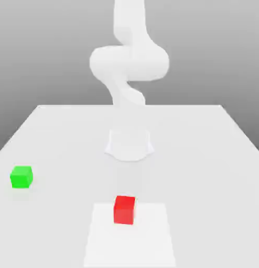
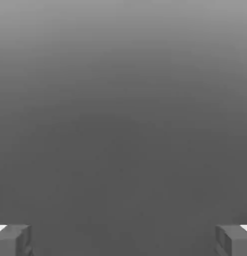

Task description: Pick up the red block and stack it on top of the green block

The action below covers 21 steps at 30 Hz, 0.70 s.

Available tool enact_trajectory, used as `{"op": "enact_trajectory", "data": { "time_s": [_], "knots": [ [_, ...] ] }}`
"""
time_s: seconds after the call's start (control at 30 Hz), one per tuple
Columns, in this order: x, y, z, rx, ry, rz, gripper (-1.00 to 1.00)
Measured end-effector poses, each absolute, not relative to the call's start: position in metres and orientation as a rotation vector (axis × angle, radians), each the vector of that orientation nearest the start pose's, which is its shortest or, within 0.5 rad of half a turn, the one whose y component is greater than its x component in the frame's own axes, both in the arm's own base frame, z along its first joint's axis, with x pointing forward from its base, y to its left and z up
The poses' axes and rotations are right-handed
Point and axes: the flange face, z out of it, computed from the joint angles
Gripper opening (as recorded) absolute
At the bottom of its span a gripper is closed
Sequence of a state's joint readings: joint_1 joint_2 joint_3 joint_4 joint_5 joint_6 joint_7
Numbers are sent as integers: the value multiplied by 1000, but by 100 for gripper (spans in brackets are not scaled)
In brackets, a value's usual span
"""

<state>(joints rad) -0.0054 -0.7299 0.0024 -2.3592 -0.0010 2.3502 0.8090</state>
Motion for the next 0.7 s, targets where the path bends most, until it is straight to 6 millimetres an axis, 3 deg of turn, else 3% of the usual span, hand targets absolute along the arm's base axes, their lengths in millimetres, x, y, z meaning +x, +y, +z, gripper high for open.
{"op": "enact_trajectory", "data": {
  "time_s": [0.13, 0.3, 0.43, 0.57, 0.7],
  "knots": [
    [415, -3, 562, -2580, 1142, -762, 0],
    [429, -7, 437, -2678, 1230, -529, 0],
    [413, -10, 336, -2745, 1301, -319, 0],
    [370, -12, 234, -2803, 1373, -71, 0],
    [357, -12, 182, -2815, 1393, -4, 0]
  ]
}}
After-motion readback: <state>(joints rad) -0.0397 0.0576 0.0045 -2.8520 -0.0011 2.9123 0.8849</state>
